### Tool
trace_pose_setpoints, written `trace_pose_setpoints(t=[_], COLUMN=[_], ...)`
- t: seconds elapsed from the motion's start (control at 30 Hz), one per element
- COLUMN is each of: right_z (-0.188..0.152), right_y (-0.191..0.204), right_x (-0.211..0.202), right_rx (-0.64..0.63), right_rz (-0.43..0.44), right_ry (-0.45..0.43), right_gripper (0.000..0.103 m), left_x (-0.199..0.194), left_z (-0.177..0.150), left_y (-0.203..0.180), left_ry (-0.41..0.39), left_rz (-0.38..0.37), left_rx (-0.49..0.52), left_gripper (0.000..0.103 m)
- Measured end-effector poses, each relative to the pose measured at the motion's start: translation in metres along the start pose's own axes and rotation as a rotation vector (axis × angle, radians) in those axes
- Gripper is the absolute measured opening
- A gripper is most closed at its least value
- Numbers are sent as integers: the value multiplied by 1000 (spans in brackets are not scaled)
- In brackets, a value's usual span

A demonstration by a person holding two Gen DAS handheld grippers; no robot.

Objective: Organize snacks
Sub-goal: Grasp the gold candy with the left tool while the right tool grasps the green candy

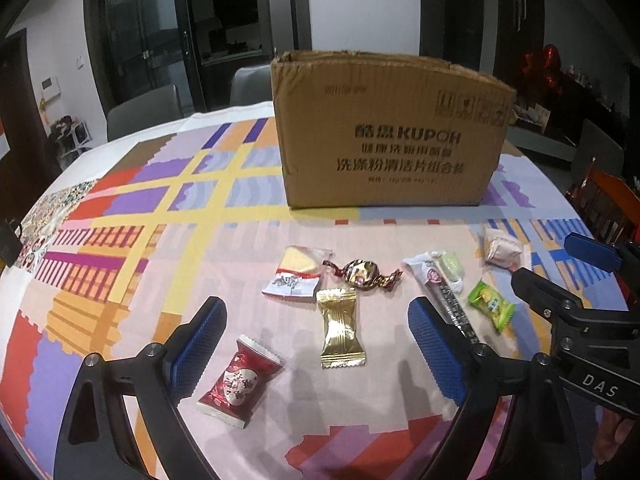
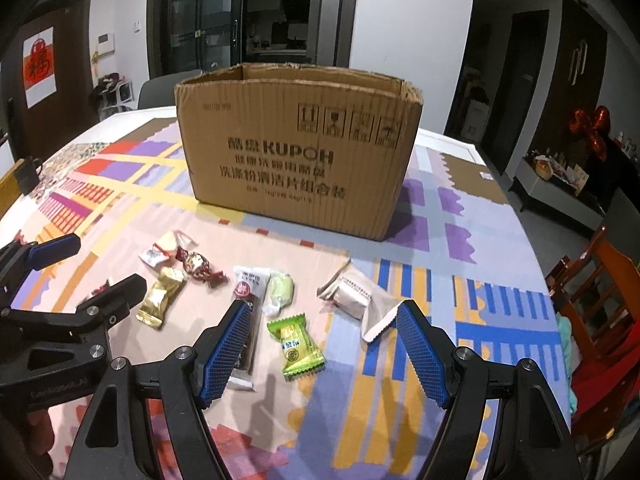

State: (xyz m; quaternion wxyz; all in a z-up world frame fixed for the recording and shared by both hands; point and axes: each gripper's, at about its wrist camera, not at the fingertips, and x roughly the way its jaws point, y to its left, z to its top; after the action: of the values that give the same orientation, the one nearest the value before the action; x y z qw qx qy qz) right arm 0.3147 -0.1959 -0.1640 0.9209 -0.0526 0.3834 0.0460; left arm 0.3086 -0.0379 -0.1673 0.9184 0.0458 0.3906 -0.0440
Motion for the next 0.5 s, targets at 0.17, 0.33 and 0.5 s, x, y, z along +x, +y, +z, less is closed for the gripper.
trace_pose_setpoints(t=[0.17,0.33,0.5], right_z=[-5,-11,-15], right_y=[-1,-1,1], right_x=[11,23,35], right_rx=[1,-3,0], right_rz=[7,14,32], right_ry=[21,49,82], right_gripper=[76,76,76], left_x=[12,24,33], left_z=[-4,-9,-10], left_y=[1,1,2], left_ry=[23,45,62], left_rz=[-4,-6,-14], left_rx=[-16,-14,-24], left_gripper=[93,93,90])
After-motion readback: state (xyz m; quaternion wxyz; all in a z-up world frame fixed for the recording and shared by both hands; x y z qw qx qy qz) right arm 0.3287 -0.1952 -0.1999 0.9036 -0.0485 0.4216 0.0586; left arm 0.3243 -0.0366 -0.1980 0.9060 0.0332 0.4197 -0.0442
